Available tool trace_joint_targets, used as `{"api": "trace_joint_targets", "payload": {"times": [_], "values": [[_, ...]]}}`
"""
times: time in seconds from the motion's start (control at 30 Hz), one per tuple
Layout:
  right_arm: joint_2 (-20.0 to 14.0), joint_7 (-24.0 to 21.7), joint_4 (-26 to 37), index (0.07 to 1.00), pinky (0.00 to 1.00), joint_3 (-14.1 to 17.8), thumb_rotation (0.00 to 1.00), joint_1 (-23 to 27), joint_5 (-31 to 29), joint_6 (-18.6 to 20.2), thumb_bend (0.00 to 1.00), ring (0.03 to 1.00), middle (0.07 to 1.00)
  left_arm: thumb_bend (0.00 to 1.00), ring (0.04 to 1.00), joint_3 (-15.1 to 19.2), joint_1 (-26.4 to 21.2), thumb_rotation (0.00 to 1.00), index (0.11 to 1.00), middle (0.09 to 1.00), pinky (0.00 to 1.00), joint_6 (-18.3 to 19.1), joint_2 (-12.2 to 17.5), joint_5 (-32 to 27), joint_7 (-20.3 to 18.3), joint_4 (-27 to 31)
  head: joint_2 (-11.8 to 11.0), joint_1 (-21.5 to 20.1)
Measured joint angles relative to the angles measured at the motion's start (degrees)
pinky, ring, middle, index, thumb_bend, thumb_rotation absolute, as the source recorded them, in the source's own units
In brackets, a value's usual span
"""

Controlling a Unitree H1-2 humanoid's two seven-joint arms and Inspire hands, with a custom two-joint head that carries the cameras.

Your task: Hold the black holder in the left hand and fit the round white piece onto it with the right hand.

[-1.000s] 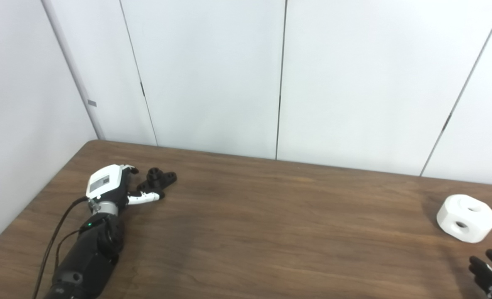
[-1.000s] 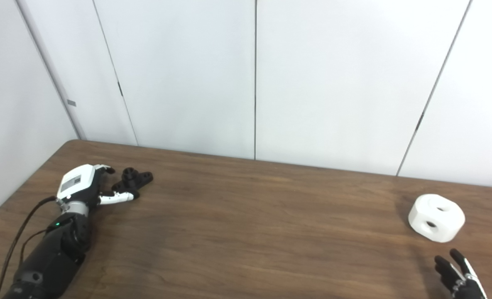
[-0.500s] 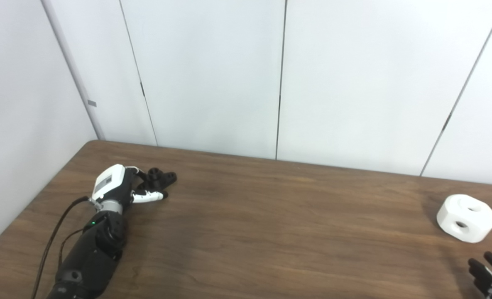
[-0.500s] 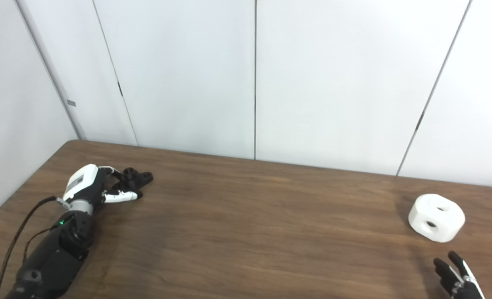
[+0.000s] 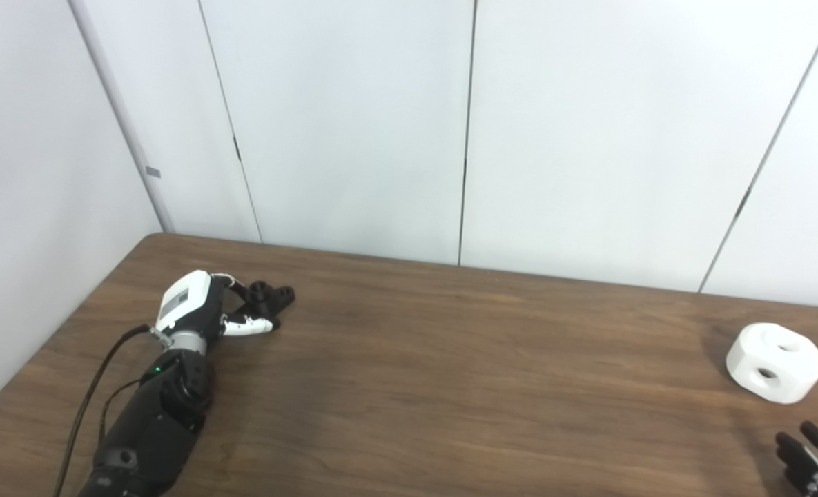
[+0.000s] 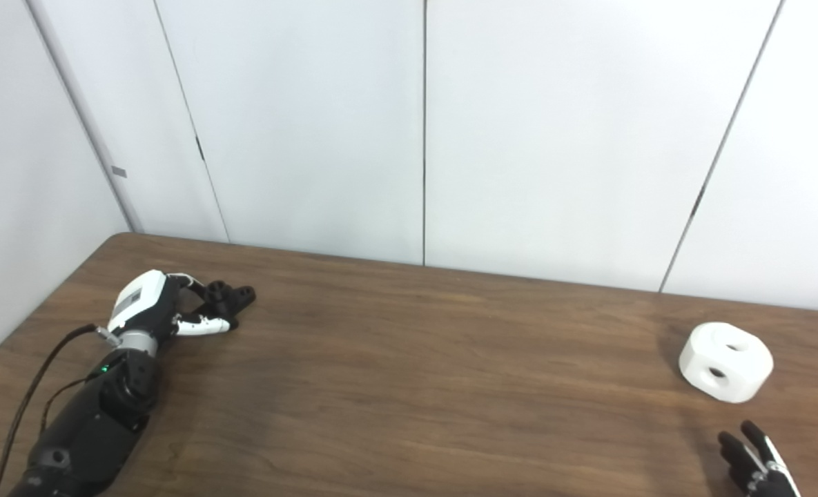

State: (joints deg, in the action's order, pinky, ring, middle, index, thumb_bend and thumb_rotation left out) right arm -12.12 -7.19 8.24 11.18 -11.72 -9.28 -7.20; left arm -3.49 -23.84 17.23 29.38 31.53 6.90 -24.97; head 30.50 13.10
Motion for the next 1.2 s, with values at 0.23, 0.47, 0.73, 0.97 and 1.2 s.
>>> {"api": "trace_joint_targets", "payload": {"times": [0.23, 0.47, 0.73, 0.97, 1.2], "values": [[-0.1, -0.9, -0.1, 0.954, 1.0, 0.1, 0.94, -0.1, -2.4, 0.0, 0.55, 0.97, 0.922, 0.52, 0.894, -0.3, 0.0, 0.05, 0.484, 0.79, 0.83, -0.5, 0.1, 0.0, 0.5, -0.1, 0.4, -0.2], [-0.1, -1.1, -0.1, 0.953, 1.0, 0.2, 0.94, -0.1, -2.8, 0.0, 0.58, 0.962, 0.912, 0.52, 0.874, -0.4, 0.0, 0.04, 0.484, 0.763, 0.78, -0.5, 0.1, 0.1, 1.2, -0.1, 0.4, -0.3], [-0.1, -1.0, -0.1, 0.946, 1.0, 0.1, 0.94, -0.1, -2.1, 0.1, 0.6, 0.948, 0.908, 0.52, 0.856, -0.3, 0.2, 0.04, 0.484, 0.765, 0.78, 0.4, -0.3, -0.5, -0.1, 2.0, 0.9, -1.8], [0.0, -0.8, 0.0, 0.931, 1.0, 0.1, 0.91, -0.2, -1.1, 0.3, 0.64, 0.927, 0.878, 0.52, 0.871, -0.4, 4.2, 0.04, 0.485, 0.776, 0.8, 1.9, -3.1, -3.0, -4.7, 12.6, 1.3, -3.0], [0.6, 0.3, 1.0, 0.926, 0.99, -0.1, 0.89, -0.7, 0.5, 1.2, 0.65, 0.907, 0.862, 0.52, 0.872, -3.5, 9.2, 0.05, 0.486, 0.781, 0.84, 2.6, -5.6, -5.2, -12.3, 25.9, 2.1, -4.4]]}}
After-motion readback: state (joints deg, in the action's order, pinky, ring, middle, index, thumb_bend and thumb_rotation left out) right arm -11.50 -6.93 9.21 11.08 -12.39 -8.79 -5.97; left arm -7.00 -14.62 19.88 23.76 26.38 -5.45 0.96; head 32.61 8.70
